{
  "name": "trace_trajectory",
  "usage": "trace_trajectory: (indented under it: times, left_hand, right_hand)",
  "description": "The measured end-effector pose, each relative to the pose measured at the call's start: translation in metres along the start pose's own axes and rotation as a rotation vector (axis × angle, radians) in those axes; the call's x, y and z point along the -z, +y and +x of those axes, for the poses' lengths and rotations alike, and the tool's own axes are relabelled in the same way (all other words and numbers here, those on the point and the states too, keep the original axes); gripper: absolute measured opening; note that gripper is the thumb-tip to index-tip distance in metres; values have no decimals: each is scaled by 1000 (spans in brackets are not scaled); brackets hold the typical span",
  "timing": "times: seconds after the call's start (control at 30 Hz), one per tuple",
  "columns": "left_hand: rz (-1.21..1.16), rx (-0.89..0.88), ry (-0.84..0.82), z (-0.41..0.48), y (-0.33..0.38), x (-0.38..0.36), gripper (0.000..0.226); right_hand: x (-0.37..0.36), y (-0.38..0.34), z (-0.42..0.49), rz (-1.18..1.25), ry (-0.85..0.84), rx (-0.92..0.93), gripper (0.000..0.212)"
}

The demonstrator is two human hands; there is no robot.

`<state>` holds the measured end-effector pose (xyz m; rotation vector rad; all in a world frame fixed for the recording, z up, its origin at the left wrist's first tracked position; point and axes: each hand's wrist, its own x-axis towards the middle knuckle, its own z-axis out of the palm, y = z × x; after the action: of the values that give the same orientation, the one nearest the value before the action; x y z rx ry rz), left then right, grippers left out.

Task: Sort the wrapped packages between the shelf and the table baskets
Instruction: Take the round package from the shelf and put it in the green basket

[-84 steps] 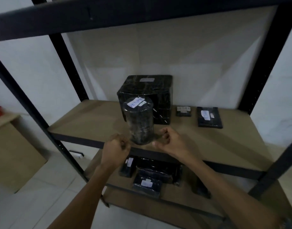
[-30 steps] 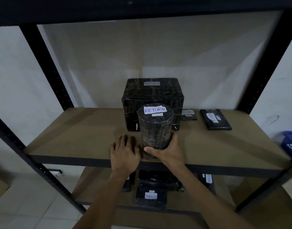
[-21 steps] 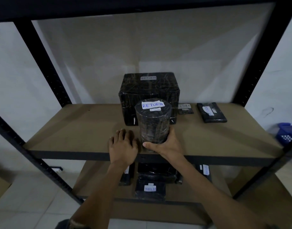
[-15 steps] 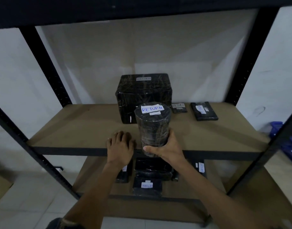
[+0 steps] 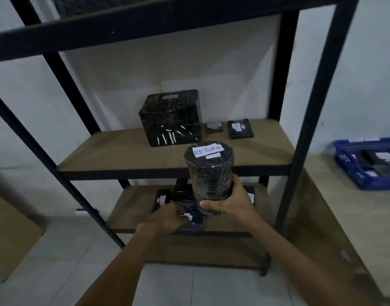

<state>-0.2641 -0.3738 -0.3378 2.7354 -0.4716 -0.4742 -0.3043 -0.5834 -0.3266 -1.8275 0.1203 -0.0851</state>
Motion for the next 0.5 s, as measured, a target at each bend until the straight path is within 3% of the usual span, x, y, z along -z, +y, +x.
trace_trajectory:
  times: [0.2, 0.33, 0.5]
  left_hand:
    - [-176, -4, 1, -31, 35, -38, 16]
    - [-168, -57, -20, -39, 48, -55, 15]
    - [-251, -160, -2, -55, 83, -89, 17]
  right_hand:
    - [42, 17, -60, -5, 54, 3, 115]
    - [65, 23, -101, 28, 125, 14, 97]
    - [91, 42, -157, 7, 231, -19, 99]
